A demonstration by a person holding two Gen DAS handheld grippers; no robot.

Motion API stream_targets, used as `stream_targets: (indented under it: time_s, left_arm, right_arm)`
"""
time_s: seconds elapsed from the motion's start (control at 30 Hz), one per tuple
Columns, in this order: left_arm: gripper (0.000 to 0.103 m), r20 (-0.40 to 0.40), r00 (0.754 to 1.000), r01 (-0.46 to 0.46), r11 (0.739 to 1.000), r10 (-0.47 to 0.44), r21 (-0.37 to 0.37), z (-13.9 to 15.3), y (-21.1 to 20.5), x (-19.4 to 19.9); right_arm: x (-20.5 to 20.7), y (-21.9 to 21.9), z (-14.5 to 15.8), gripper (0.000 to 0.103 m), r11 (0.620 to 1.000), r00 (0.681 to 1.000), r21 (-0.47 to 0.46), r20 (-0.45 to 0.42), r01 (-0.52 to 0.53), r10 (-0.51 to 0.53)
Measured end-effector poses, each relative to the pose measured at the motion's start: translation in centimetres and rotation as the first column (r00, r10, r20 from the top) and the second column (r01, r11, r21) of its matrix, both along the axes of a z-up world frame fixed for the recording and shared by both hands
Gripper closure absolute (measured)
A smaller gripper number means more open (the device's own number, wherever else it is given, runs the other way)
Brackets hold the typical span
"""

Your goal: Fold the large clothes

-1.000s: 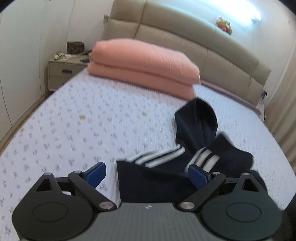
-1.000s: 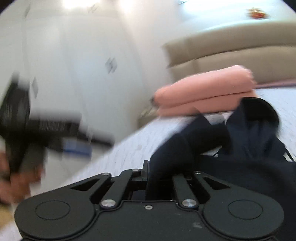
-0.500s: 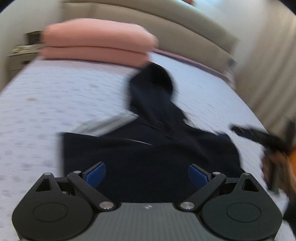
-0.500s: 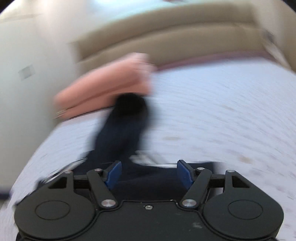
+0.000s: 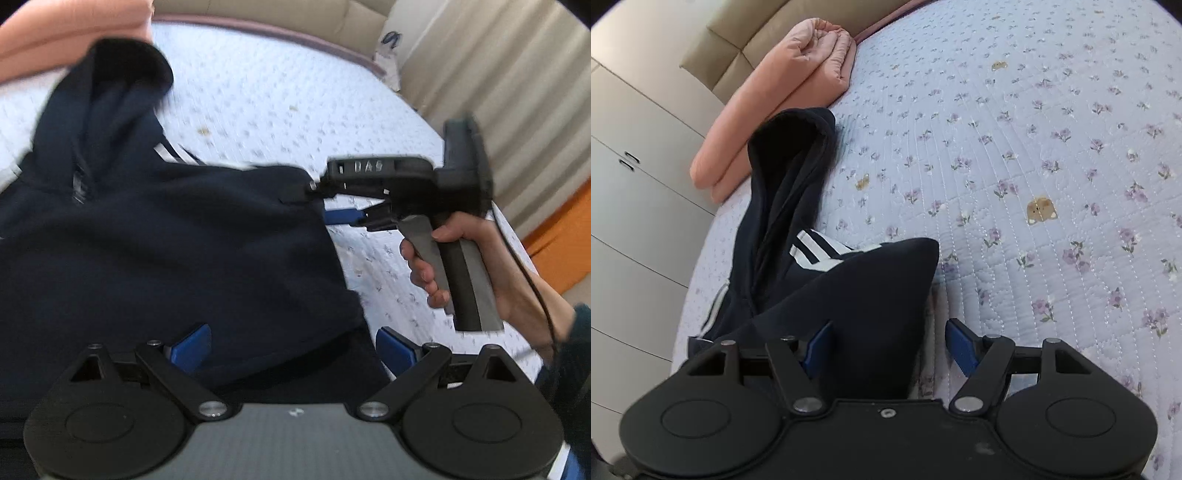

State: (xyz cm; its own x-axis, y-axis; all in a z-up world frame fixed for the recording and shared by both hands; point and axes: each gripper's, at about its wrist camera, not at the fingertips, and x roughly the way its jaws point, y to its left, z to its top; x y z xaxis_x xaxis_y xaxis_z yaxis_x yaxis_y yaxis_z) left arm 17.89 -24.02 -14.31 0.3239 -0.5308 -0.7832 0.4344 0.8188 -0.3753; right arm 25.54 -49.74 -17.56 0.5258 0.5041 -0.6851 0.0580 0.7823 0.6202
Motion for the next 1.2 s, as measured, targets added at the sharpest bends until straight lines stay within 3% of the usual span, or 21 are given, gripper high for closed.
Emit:
stream_targets:
  time_s: [0.13, 0.2, 0.27, 0.3, 0.37, 0.43, 0.5, 0.6, 0.63, 0.67, 0.7, 0.77, 0.83, 0.93, 0.97, 1.0, 1.03, 1.07, 1.17, 1.2]
  left_arm:
    - [0.009, -0.088, 0.993, -0.084, 0.996, 0.082, -0.017, -3.1, -3.2, 1.4]
    - [0.011, -0.074, 0.99, -0.123, 0.992, 0.123, -0.004, -4.0, -4.5, 1.5]
    - [0.029, -0.03, 0.989, -0.145, 0.989, 0.146, 0.026, -4.0, -5.5, 1.4]
    - [0.037, -0.004, 0.988, -0.151, 0.987, 0.151, 0.053, -4.0, -6.0, 1.3]
    - [0.064, 0.041, 0.988, -0.151, 0.982, 0.147, 0.114, -3.7, -6.4, 0.9]
    - [0.082, 0.08, 0.988, -0.142, 0.98, 0.132, 0.137, -3.0, -5.9, 0.2]
    - [0.084, 0.068, 0.99, -0.129, 0.981, 0.12, 0.145, -2.9, -5.5, 0.0]
    - [0.083, 0.022, 0.994, -0.11, 0.983, 0.108, 0.145, -2.7, -5.2, 0.2]
    - [0.077, 0.018, 0.996, -0.084, 0.984, 0.082, 0.154, -2.4, -5.2, -0.1]
    - [0.065, 0.01, 0.998, -0.067, 0.986, 0.067, 0.155, -2.0, -5.2, -0.2]
    - [0.057, -0.013, 0.999, -0.048, 0.988, 0.05, 0.145, -1.8, -4.9, -0.5]
    - [0.025, -0.069, 0.997, -0.024, 0.995, 0.03, 0.096, -1.1, -3.6, -1.2]
    - [0.02, -0.082, 0.996, -0.023, 0.997, 0.028, 0.068, -0.3, -0.9, -2.1]
    - [0.02, -0.053, 0.996, -0.059, 0.99, 0.067, 0.131, 0.9, 3.7, -2.6]
    - [0.02, -0.04, 0.995, -0.081, 0.985, 0.088, 0.151, 1.2, 5.3, -2.6]
    - [0.02, -0.019, 0.992, -0.122, 0.977, 0.127, 0.176, 1.5, 7.8, -2.6]
    - [0.021, 0.0, 0.986, -0.163, 0.968, 0.166, 0.192, 1.9, 9.8, -2.4]
    - [0.021, 0.019, 0.978, -0.207, 0.957, 0.207, 0.206, 2.2, 11.9, -2.0]
    - [0.021, 0.096, 0.936, -0.353, 0.904, 0.339, 0.241, 3.3, 18.6, -1.3]
    - [0.021, 0.116, 0.926, -0.378, 0.89, 0.36, 0.255, 3.3, 19.8, -0.8]
  right_arm:
    - [0.9, -0.1, 0.0, 0.022, 1.0, 1.0, -0.002, 0.018, -0.014, 0.014]
    - [0.9, 0.1, 0.0, 0.027, 0.999, 0.999, -0.013, 0.033, -0.03, 0.031]
    - [1.1, 0.3, -0.2, 0.061, 0.999, 0.998, -0.012, 0.049, -0.045, 0.046]
    - [1.1, 0.2, -0.2, 0.084, 0.999, 0.997, -0.004, 0.06, -0.05, 0.05]
    - [1.0, 0.1, 0.3, 0.092, 0.999, 0.994, -0.01, 0.105, -0.035, 0.036]
    - [0.8, 0.1, 1.1, 0.093, 1.0, 0.987, -0.023, 0.157, -0.018, 0.021]
    - [1.1, 0.2, 0.9, 0.094, 1.0, 0.988, -0.022, 0.157, -0.011, 0.014]
    - [1.9, 0.0, -1.5, 0.092, 0.999, 0.997, -0.035, 0.072, 0.004, -0.002]
    - [1.9, -0.4, -1.8, 0.086, 1.0, 0.998, -0.016, 0.059, 0.018, -0.017]
    - [1.6, -0.7, -1.8, 0.082, 0.999, 0.998, 0.002, 0.052, 0.039, -0.039]
    - [1.5, -0.9, -1.6, 0.067, 0.999, 0.998, 0.003, 0.046, 0.048, -0.048]
    - [0.6, -1.2, -0.5, 0.057, 0.999, 0.999, -0.021, 0.041, 0.032, -0.031]
    - [-0.7, -0.9, 0.3, 0.034, 0.999, 0.999, -0.033, 0.036, -0.031, 0.032]
    - [-3.1, 0.8, 0.3, 0.027, 0.98, 0.984, -0.084, -0.015, -0.181, 0.18]
    - [-4.0, 1.5, 0.3, 0.028, 0.973, 0.98, -0.113, -0.023, -0.201, 0.2]
    - [-4.8, 1.9, 0.3, 0.039, 0.967, 0.978, -0.141, -0.018, -0.21, 0.21]
    - [-5.5, 2.2, 0.5, 0.092, 0.96, 0.975, -0.171, -0.009, -0.22, 0.222]
    - [-6.3, 2.0, 0.9, 0.097, 0.963, 0.977, -0.171, 0.006, -0.21, 0.214]
    - [-8.7, 0.6, 2.8, 0.098, 0.987, 0.986, -0.122, 0.116, -0.107, 0.121]
    - [-8.9, 0.5, 2.7, 0.098, 0.989, 0.989, -0.123, 0.106, -0.088, 0.101]
